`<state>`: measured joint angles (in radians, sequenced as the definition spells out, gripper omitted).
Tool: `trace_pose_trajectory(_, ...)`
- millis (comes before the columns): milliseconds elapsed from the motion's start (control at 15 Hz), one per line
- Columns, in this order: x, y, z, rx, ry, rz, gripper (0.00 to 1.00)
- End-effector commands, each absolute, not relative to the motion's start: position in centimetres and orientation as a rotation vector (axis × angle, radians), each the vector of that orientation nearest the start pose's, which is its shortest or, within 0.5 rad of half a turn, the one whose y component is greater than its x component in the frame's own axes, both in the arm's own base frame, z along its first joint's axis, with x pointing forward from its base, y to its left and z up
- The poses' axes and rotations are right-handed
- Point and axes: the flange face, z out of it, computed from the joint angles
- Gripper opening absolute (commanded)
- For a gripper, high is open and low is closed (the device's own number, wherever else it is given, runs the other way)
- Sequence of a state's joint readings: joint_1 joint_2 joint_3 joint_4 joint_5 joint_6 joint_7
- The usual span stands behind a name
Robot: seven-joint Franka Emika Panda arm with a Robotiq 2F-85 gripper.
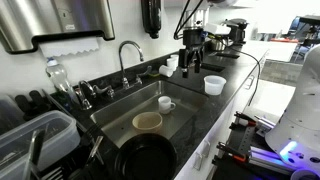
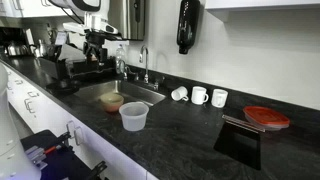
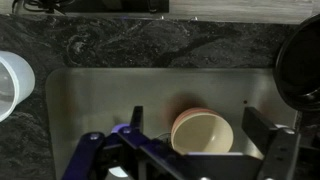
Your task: Remove the bowl from the sink and put it on the right side of the counter
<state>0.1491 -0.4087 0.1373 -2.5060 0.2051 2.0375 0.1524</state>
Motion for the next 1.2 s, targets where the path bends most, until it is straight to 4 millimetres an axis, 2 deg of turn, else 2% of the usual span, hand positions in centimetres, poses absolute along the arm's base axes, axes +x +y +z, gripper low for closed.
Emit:
trace_pose_trajectory(0,38.6,12.6,42.1,-3.029,-0.035,0.131,1.00)
trace_pose_trajectory(133,39.5,12.6,41.9,-3.045,-0.022,0.130,1.00)
trace_pose_trajectory(400,41.9,12.9,39.4,-3.060,0.027,0.149,1.00)
trace_pose_trajectory(733,45.5,15.1,36.7,-3.007,0.061,0.171,1.00)
trace_pose_trajectory(800,44.2,14.2,36.9,-3.028,0.035,0.156,1.00)
trace_pose_trajectory(933,45.2,14.8,36.3,-3.023,0.036,0.175,1.00)
trace_pose_trajectory(1133,45.4,14.9,36.3,-3.021,0.036,0.174,1.00)
